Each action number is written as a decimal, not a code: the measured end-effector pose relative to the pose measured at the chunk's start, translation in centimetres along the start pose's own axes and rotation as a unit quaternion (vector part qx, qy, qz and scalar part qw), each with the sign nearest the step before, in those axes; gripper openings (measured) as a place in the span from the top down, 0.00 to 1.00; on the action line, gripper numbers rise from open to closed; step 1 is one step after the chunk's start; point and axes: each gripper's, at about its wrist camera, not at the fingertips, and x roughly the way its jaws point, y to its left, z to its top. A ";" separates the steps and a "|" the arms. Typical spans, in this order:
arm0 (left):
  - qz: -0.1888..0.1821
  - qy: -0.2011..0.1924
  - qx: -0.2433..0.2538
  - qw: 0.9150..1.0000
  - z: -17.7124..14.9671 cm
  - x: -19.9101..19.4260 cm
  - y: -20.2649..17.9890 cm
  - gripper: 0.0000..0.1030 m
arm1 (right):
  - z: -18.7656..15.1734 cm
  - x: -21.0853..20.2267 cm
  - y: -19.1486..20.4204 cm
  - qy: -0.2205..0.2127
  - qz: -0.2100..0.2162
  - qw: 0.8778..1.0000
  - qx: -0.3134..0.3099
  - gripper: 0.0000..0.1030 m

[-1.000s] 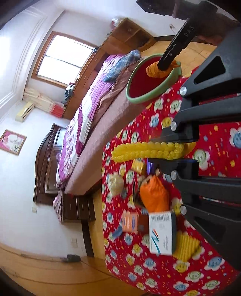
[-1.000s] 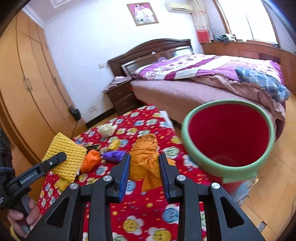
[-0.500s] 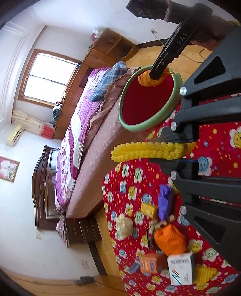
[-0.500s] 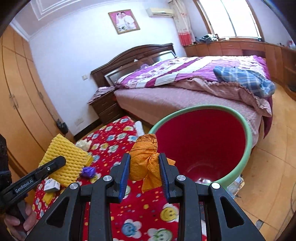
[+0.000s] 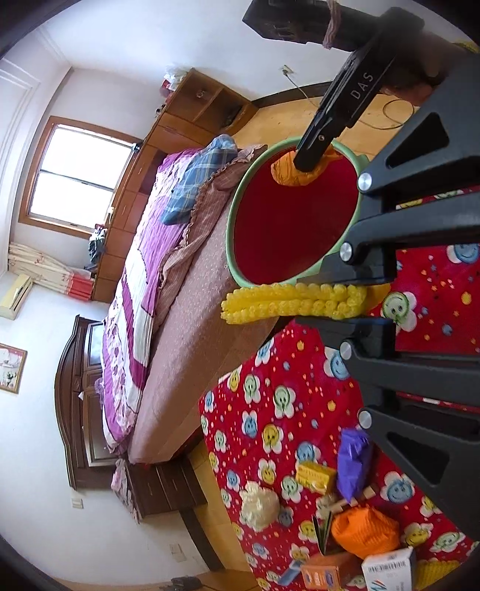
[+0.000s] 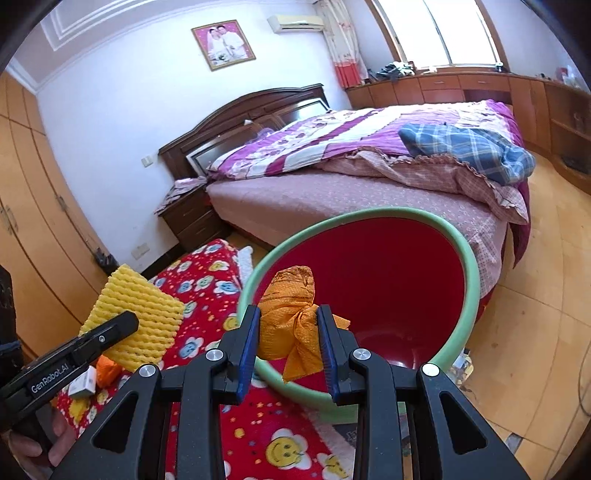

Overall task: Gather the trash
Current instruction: 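Carry the orange bundle with the right tool while the left tool carries the foam net over the bucket, then open the left tool to drop the foam net while the right tool releases the orange bundle into the bucket, then move the left tool to the second yellow foam net beside the white box, then grasp the second yellow foam net with the left tool and lift it, then grasp the purple plastic bag with the right tool while the left tool holds the foam net, then carry the purple bag toward the bucket with the right tool while the left holds the net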

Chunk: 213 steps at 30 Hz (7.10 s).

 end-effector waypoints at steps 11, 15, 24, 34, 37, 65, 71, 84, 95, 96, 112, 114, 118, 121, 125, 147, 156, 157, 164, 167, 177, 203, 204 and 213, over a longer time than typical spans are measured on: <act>-0.027 0.015 0.024 0.999 0.7 3.8 -2.3 0.90 | 0.5 1.8 -2.6 0.005 -0.028 0.999 0.018 0.70; -0.037 0.015 0.038 0.998 1.1 5.0 -3.6 0.90 | 0.6 1.8 -3.8 0.000 -0.054 0.998 0.021 0.70; -0.037 0.024 0.056 0.997 1.1 7.6 -4.9 0.62 | 0.2 2.2 -5.3 0.012 -0.085 0.996 0.027 0.65; -0.024 0.029 0.046 0.998 0.7 7.2 -4.1 0.61 | 0.0 2.6 -5.0 0.021 -0.083 0.996 0.027 0.57; -0.018 0.028 0.040 0.999 0.6 6.7 -3.6 0.60 | 0.0 2.4 -4.7 0.021 -0.081 0.996 0.024 0.52; 0.075 0.004 -0.052 0.996 -2.1 -4.5 4.7 0.50 | -1.8 -1.6 1.3 0.011 -0.025 0.999 0.021 0.23; 0.105 -0.004 -0.066 0.992 -3.0 -6.6 6.9 0.41 | -2.8 -1.6 3.2 0.024 -0.012 1.000 0.008 0.23; 0.155 0.000 -0.109 0.982 -5.7 -9.8 12.4 0.41 | -4.7 -1.4 6.9 0.045 0.011 0.999 -0.027 0.23; 0.209 0.006 -0.133 0.969 -8.4 -12.9 17.1 0.41 | -6.3 -0.7 9.0 0.063 0.028 0.997 -0.043 0.23; 0.213 0.007 -0.135 0.968 -8.7 -13.0 17.4 0.41 | -6.4 -0.6 9.0 0.064 0.028 0.997 -0.042 0.23; 0.257 0.045 -0.164 0.951 -12.0 -12.2 22.3 0.41 | -8.2 1.2 10.7 0.091 0.037 0.994 -0.057 0.22; 0.257 0.053 -0.165 0.951 -12.1 -11.4 22.7 0.41 | -8.4 1.4 10.8 0.096 0.039 0.993 -0.056 0.22; 0.266 0.059 -0.162 0.949 -12.0 -10.4 23.2 0.41 | -8.6 1.7 11.1 0.103 0.039 0.992 -0.056 0.22; 0.281 0.060 -0.155 0.945 -11.8 -10.0 23.7 0.41 | -8.7 1.7 11.4 0.098 0.036 0.993 -0.062 0.20; 0.280 0.072 -0.187 0.939 -12.4 -9.7 25.1 0.41 | -9.0 1.8 12.4 0.089 0.020 0.992 -0.084 0.19; 0.224 -0.005 -0.197 0.954 -12.0 -15.3 23.6 0.85 | -9.9 3.6 16.3 0.145 0.081 0.980 -0.105 0.19; 0.200 -0.028 -0.187 0.961 -9.6 -14.5 22.5 0.85 | -8.1 5.9 17.5 0.137 0.076 0.979 -0.130 0.19; 0.198 -0.026 -0.185 0.962 -9.3 -13.9 22.5 0.85 | -7.9 6.5 17.8 0.137 0.073 0.978 -0.136 0.19; 0.204 -0.009 -0.179 0.963 -8.4 -11.3 23.0 0.85 | -7.0 10.7 20.1 0.152 0.065 0.967 -0.193 0.19; 0.211 -0.001 -0.179 0.961 -8.3 -10.4 23.5 0.85 | -6.9 12.2 20.7 0.159 0.064 0.964 -0.205 0.19; 0.199 0.015 -0.183 0.963 -8.8 -8.8 24.6 0.85 | -7.2 14.8 21.9 0.173 0.066 0.958 -0.221 0.44; 0.198 0.000 -0.161 0.967 -8.6 -10.8 21.0 0.85 | -7.8 6.7 18.5 0.134 0.088 0.976 -0.150 0.73; 0.197 -0.001 -0.159 0.967 -8.6 -10.8 20.7 0.85 | -7.8 6.2 18.4 0.129 0.088 0.977 -0.147 0.73; 0.183 -0.013 -0.136 0.974 -8.1 -12.2 17.7 0.85 | -7.0 2.2 17.2 0.094 0.089 0.983 -0.129 0.73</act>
